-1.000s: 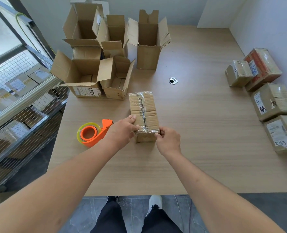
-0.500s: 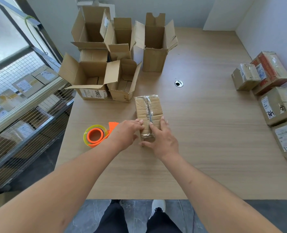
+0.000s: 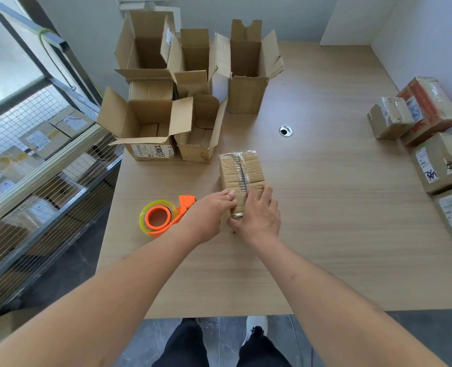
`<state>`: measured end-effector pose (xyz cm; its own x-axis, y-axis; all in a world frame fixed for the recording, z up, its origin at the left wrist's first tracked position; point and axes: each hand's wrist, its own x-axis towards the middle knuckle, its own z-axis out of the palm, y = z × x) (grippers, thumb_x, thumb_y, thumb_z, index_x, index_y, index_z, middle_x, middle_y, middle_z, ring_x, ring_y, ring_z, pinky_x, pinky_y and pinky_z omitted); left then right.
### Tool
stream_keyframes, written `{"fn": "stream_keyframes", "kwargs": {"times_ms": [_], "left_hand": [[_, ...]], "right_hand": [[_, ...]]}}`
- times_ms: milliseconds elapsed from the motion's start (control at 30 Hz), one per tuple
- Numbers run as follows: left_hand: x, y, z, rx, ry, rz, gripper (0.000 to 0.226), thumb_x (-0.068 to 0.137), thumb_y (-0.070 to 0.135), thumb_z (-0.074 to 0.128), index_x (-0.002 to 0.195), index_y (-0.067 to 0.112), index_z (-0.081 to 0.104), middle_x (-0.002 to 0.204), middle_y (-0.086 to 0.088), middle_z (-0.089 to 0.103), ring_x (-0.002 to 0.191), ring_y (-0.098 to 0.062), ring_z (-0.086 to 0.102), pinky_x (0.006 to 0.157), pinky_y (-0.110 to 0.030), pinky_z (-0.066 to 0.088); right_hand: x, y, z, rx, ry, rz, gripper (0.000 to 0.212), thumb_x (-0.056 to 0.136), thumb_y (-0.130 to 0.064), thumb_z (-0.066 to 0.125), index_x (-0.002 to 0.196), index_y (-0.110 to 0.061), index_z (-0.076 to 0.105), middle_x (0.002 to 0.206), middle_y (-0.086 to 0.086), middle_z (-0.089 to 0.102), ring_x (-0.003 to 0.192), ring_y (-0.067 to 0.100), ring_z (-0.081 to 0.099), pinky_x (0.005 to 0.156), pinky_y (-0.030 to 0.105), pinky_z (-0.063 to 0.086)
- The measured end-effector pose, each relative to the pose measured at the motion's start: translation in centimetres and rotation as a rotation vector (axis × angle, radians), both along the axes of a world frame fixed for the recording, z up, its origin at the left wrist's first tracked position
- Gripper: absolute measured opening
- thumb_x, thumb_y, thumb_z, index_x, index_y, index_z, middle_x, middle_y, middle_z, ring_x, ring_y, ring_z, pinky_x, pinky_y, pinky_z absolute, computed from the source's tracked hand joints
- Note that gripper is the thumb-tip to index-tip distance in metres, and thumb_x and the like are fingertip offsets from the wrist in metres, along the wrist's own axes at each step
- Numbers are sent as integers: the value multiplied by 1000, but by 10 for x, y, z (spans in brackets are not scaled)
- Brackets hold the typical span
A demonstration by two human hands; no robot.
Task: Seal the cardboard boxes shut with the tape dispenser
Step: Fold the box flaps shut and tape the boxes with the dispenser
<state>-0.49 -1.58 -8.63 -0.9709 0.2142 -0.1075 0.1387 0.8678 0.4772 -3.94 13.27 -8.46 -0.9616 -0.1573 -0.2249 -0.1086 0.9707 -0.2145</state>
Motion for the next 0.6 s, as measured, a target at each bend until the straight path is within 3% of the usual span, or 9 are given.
{"fn": "stream_keyframes", "kwargs": {"times_ms": [133, 233, 467, 600], "left_hand": [[2, -2, 2, 28, -22, -17, 77, 79, -16, 50, 152, 11, 43, 164, -3, 29, 152, -14, 23, 122, -23, 20], [2, -10, 6, 49, -21, 6, 76, 81, -15, 50, 152, 11, 44, 163, -1, 31, 151, -16, 28, 120, -30, 29], [-11, -37, 13, 2, -14, 112, 69, 88, -4, 49, 154, 16, 42, 165, 1, 27, 149, -16, 32, 115, -35, 38], [-16, -45, 10, -82, -53, 113, 68, 91, 2, 51, 157, 15, 35, 167, -3, 22, 151, -21, 26, 121, -35, 28]], "right_hand": [[2, -12, -7, 79, 11, -21, 105, 71, -61, 73, 150, -32, 10, 157, 16, 10, 125, 39, 40, 99, 46, 41], [-1, -14, -11, 162, -33, 5, 123, 74, -64, 74, 156, -38, -16, 158, 17, -1, 124, 39, 35, 100, 47, 39], [2, -18, -12, 245, -30, 27, 120, 80, -65, 69, 158, -32, -15, 156, 22, -5, 133, 46, 29, 104, 51, 38], [2, -24, -13, 244, -53, -10, 117, 80, -58, 72, 158, -34, -11, 156, 21, -6, 133, 47, 27, 104, 52, 36]]}}
